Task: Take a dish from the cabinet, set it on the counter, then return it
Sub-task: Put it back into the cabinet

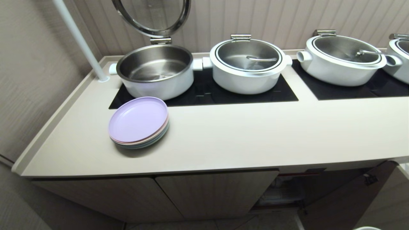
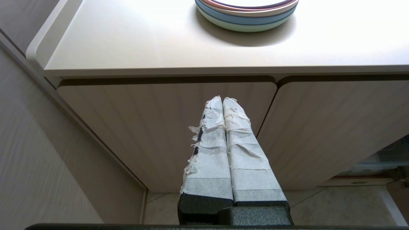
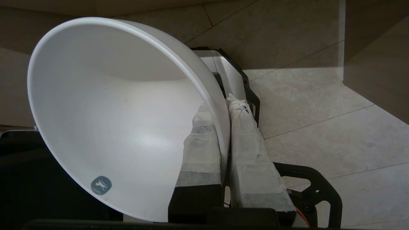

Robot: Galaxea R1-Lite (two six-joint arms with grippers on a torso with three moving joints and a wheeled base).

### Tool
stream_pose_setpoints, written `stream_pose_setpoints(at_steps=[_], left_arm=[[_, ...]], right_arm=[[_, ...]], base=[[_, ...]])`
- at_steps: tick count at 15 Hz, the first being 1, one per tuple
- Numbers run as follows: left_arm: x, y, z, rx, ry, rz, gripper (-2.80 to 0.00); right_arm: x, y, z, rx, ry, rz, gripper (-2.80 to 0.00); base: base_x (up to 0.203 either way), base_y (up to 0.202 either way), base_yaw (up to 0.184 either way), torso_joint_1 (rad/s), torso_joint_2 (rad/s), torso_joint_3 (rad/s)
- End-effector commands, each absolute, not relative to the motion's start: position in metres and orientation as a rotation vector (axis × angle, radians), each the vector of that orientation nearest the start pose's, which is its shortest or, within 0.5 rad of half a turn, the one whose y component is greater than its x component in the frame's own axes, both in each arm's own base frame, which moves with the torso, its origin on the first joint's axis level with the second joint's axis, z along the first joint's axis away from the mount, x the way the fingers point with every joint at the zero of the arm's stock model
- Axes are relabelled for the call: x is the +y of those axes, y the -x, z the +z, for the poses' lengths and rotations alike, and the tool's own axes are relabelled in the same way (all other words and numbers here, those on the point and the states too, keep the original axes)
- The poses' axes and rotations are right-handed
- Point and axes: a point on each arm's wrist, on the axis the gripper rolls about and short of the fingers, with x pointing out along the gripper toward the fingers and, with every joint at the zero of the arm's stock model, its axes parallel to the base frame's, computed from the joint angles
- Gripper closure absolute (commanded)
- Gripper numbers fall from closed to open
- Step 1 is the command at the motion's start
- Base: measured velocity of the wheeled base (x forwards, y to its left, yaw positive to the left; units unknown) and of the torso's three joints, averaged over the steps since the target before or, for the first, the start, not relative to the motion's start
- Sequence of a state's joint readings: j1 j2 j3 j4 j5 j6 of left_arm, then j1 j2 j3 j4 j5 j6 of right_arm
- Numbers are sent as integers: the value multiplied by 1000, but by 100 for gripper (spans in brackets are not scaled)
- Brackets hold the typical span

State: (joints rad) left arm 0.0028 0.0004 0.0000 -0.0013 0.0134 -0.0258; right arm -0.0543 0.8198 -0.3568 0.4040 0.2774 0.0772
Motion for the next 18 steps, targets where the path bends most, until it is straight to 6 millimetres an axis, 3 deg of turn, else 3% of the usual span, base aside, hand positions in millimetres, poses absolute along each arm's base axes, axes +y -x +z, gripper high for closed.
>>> stream_pose_setpoints(at_steps=[1,7,18], left_arm=[[0,23,76,-2,26,17,0],[0,23,76,-2,26,17,0],[0,23,76,-2,26,17,0]], right_arm=[[4,-52,131,871,-219,178,0],[4,-51,131,867,-229,173,0],[3,-51,131,866,-228,172,0]], base=[[0,0,0,0,0,0],[-2,-30,2,1,0,0],[0,-192,3,4,3,3]])
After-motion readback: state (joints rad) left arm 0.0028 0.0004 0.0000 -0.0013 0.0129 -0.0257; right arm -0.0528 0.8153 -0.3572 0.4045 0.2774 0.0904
